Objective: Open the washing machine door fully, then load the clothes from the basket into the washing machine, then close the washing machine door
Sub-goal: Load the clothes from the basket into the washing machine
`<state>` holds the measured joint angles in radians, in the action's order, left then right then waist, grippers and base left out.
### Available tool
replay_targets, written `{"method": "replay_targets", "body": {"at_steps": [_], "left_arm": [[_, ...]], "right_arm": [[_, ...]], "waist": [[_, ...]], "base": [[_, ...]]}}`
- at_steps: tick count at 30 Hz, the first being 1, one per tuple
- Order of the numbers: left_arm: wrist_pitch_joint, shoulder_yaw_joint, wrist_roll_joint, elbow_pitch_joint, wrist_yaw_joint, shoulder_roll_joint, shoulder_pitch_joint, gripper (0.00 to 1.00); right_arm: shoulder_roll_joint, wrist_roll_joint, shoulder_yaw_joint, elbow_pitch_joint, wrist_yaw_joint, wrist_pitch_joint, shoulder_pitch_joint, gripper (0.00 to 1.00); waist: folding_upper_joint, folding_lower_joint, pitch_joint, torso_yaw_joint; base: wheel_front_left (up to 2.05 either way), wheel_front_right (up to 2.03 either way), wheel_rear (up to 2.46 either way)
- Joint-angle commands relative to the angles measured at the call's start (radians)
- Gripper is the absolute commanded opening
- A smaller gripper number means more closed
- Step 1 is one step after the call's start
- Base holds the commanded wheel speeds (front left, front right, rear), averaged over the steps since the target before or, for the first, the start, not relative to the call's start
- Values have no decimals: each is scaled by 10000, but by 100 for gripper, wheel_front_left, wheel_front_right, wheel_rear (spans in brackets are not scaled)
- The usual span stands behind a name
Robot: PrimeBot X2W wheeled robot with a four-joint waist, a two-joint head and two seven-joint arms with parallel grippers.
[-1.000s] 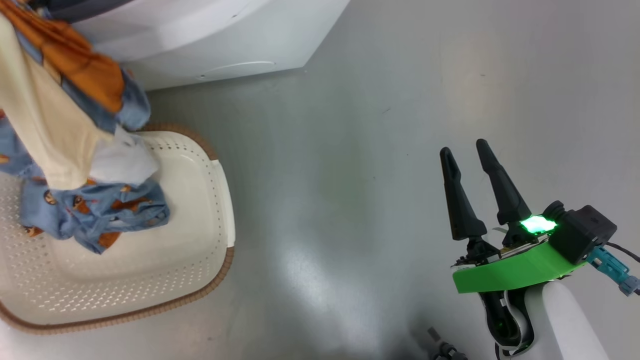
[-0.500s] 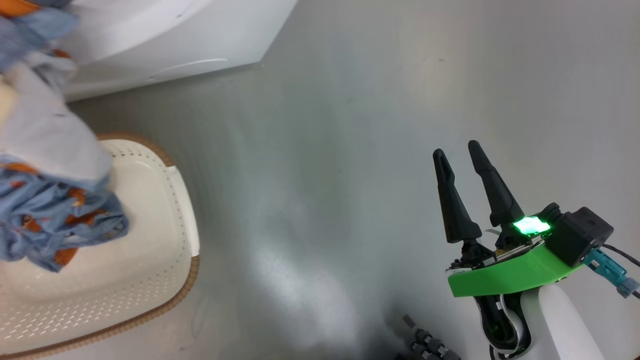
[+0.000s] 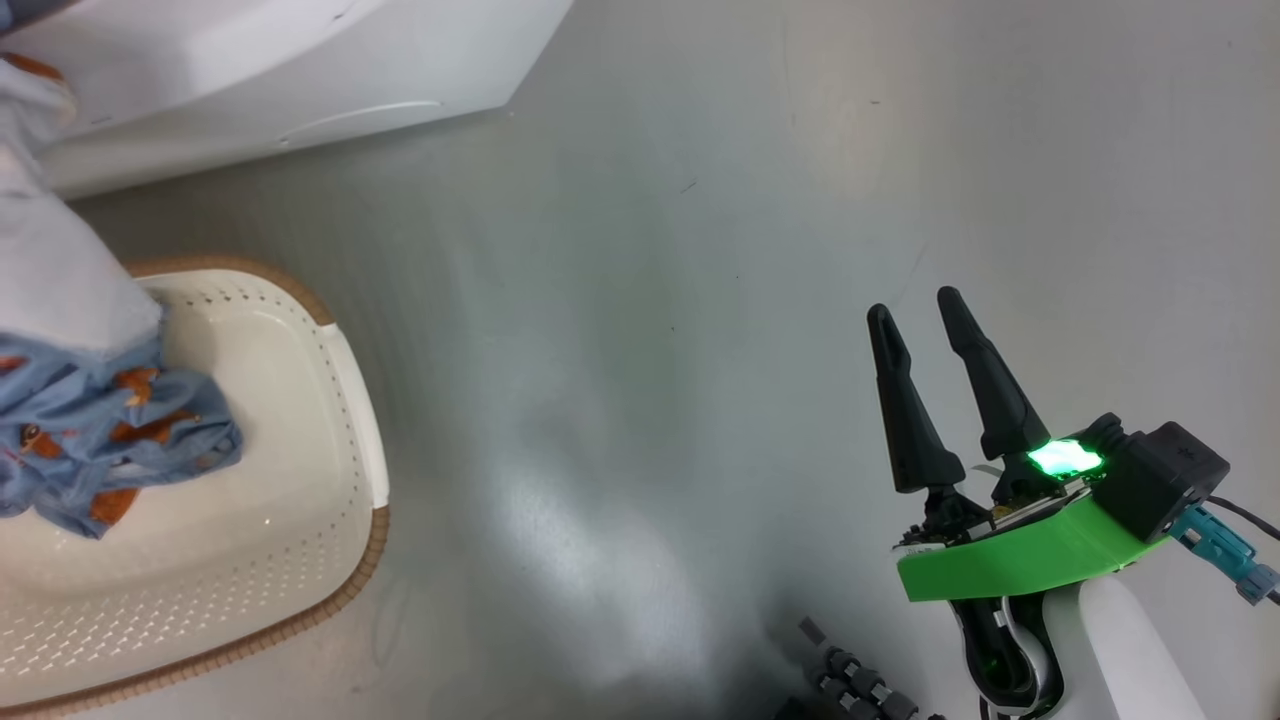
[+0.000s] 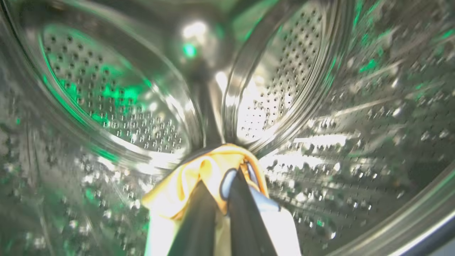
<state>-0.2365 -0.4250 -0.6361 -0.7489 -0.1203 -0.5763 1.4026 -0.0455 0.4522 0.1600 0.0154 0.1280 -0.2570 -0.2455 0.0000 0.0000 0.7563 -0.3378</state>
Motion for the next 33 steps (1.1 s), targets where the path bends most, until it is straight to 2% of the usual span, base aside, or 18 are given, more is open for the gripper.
{"method": "replay_targets", "body": {"at_steps": [1,12,19,33], "left_arm": [[335,-16,45,-129,-63,-327,-6,100],[273,-444,-263,-814,-97,-107,93,100],[133,-822,-629,-665,-101,-100,-117,100],[-31,-1163,-1210,-14,-103,-543,-1054,100]], "right_arm": [[-47,149,221,144,27,-48,250,100],[-47,42,183,54,27,-48,137,100],[-47,-27,165,50,27,-48,171,100],[-47,37,75,-43,27,-48,124,100]], "waist": [[0,0,28,89],[0,0,-63,329],[0,0,-188,455],[0,0,-406,705]], "base": [[0,0,0],[0,0,0],[0,0,0],[0,0,0]]}}
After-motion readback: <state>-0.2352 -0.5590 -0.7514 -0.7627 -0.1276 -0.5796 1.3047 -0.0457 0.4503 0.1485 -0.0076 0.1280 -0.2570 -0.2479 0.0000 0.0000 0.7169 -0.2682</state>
